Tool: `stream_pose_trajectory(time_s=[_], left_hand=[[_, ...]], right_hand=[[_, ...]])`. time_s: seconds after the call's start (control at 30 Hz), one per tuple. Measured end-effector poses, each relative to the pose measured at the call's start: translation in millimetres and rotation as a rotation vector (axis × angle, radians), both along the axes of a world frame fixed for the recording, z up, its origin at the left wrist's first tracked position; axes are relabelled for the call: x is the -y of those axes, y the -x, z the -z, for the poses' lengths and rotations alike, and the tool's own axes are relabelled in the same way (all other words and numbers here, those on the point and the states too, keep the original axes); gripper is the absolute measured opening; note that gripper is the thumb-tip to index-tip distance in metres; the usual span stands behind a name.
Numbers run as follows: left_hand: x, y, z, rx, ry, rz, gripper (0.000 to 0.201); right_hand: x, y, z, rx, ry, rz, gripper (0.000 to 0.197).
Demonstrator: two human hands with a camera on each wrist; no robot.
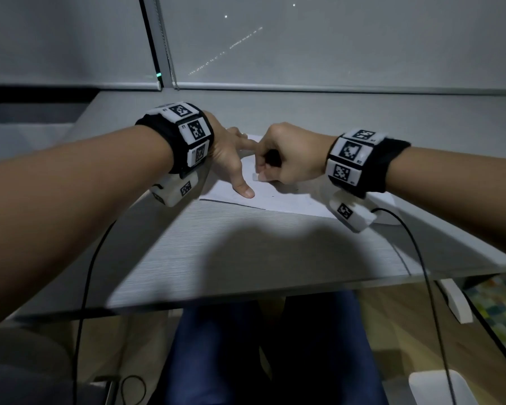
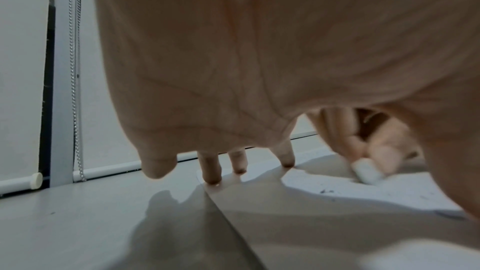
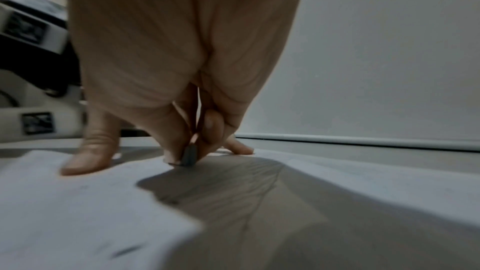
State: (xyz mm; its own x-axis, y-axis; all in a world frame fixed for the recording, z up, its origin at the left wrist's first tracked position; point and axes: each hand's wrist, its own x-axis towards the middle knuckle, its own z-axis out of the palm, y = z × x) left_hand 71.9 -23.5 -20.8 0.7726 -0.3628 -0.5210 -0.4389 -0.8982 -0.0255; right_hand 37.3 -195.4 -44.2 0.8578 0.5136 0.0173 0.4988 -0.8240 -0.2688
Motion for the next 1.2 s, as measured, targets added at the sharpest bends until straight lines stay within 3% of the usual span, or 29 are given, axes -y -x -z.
stream_pose_trajectory(time_s=[0.13,0.3,0.53,0.73,0.93,1.2], left_hand=[[0,1,0,0.015,-0.012,0.004,0.124],[0,0,-2,-0.031,-0.024,0.017,0.143],[2,0,1,0.030,-0.025,0.014,0.121],[2,0,1,0.027,-0.027,0.030,0.115],[4,4,-2,0.054,-0.042,0.020,0.118],[1,-3,1,0.027,-0.030,0.045,0.129]], right_hand=[[-1,-10,1,0.054,0.016,0.058,0.009],[4,4,1,-0.024,0.025,-0.024,0.009],[-3,-14,3,0.042,0.006,0.119,0.009],[-9,10,3,-0.031,0.019,-0.018,0.006],[-14,-10,-2,0.010,0.031,0.115,0.006],[12,19,-6,-0.082,0.058,-0.030,0.012]])
